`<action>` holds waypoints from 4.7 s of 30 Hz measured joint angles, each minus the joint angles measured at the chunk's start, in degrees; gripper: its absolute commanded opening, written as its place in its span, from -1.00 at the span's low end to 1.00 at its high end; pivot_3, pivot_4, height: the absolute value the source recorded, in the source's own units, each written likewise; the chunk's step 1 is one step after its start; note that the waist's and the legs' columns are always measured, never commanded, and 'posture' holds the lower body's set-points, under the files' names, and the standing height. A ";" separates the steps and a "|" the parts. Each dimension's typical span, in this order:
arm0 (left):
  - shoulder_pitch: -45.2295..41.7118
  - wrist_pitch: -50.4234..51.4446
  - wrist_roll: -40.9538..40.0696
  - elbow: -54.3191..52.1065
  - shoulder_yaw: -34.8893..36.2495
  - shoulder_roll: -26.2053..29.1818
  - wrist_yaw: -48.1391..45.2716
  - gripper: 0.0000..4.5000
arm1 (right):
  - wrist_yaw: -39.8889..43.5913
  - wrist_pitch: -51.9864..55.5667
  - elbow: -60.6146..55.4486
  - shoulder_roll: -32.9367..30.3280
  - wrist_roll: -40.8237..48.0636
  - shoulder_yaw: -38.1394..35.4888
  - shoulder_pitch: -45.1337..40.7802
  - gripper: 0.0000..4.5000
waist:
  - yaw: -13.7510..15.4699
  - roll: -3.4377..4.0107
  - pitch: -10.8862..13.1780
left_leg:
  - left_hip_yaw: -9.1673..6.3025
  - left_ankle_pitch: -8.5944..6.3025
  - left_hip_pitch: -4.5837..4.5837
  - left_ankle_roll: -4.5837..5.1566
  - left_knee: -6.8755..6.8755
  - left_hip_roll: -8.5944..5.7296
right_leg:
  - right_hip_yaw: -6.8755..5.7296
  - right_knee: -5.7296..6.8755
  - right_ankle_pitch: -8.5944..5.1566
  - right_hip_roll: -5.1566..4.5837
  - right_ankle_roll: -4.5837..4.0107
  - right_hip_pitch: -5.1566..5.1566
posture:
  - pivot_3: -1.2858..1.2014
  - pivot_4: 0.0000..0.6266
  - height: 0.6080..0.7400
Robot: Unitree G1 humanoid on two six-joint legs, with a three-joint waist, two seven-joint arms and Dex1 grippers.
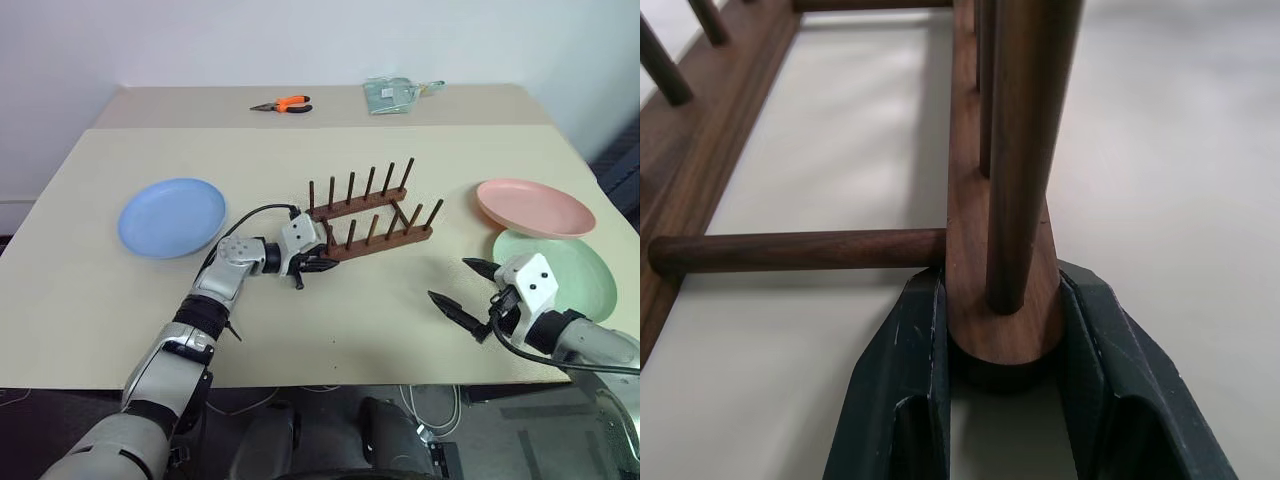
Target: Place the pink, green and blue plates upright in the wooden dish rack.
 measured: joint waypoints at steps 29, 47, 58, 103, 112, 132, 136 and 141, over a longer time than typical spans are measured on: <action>25.97 27.25 -3.89 -46.01 -2.12 8.55 6.97 -0.98 | -0.57 -4.34 11.75 1.63 -12.63 12.03 -3.33 -1.00 | -0.92 -0.03 -0.12 | -0.08 -0.02 0.03 0.01 0.05 0.10 | 0.05 -0.07 -0.15 -0.07 -0.17 0.13 | 0.03 -0.52 1.00; 14.94 20.26 3.15 -27.07 -1.79 -2.86 30.84 -0.98 | -11.12 -12.48 33.85 9.52 -23.05 18.01 -23.39 -1.00 | -1.36 0.12 -0.51 | -0.24 0.02 0.19 0.00 0.01 -0.03 | -0.06 0.13 -0.04 0.07 0.06 0.23 | 0.03 -0.52 1.00; 22.73 23.98 -7.65 -41.41 -0.68 1.79 16.72 -1.00 | -0.21 -20.25 28.57 -15.87 -25.73 7.36 -20.65 0.19 | -1.46 0.16 -0.30 | -0.07 -0.02 -0.05 0.02 -0.02 -0.03 | 0.02 0.02 -0.20 0.02 -0.06 0.03 | 0.03 -0.52 1.00; 23.86 27.92 -14.50 -49.89 3.80 5.43 15.68 -1.00 | -27.46 21.38 19.70 3.54 43.62 -5.60 -37.30 -0.48 | -1.31 0.17 -0.12 | -0.16 0.01 -0.62 0.07 0.15 -0.05 | 0.09 0.00 0.02 0.04 -0.39 -0.40 | 0.03 -0.52 1.00; 24.05 27.54 -14.39 -49.88 3.30 5.45 15.62 -1.00 | -26.57 11.12 21.66 0.42 29.95 -7.45 -38.57 0.59 | -1.10 0.16 -0.13 | -0.16 0.01 -0.71 0.07 0.17 -0.12 | 0.08 -0.06 0.05 0.05 -0.33 -0.41 | 0.03 -0.52 1.00; 22.34 26.38 -14.23 -48.59 0.67 5.43 12.86 -1.00 | -14.99 12.86 16.67 -11.76 0.23 6.53 -7.95 -0.62 | -1.40 0.27 -0.31 | 0.00 0.01 -0.68 0.08 0.19 -0.03 | 0.10 0.00 0.02 0.03 -0.38 -0.44 | 0.03 -0.52 1.00; 22.36 26.38 -14.23 -48.62 0.68 5.69 12.87 -1.00 | -15.20 11.76 17.19 -11.23 -2.69 6.07 -9.74 -0.99 | -1.27 0.10 -0.38 | -0.02 0.00 -0.61 0.07 0.28 -0.01 | 0.08 0.00 -0.11 0.03 -0.19 -0.30 | 0.03 -0.52 1.00; 22.56 26.29 -14.07 -48.66 0.78 6.20 13.20 -1.00 | -16.54 6.07 19.86 -7.71 -4.55 3.19 -18.01 -0.99 | -1.71 0.31 -0.27 | 0.05 0.01 -0.62 0.07 0.25 -0.01 | 0.12 0.03 -0.09 0.03 -0.18 -0.39 | 0.03 -0.52 1.00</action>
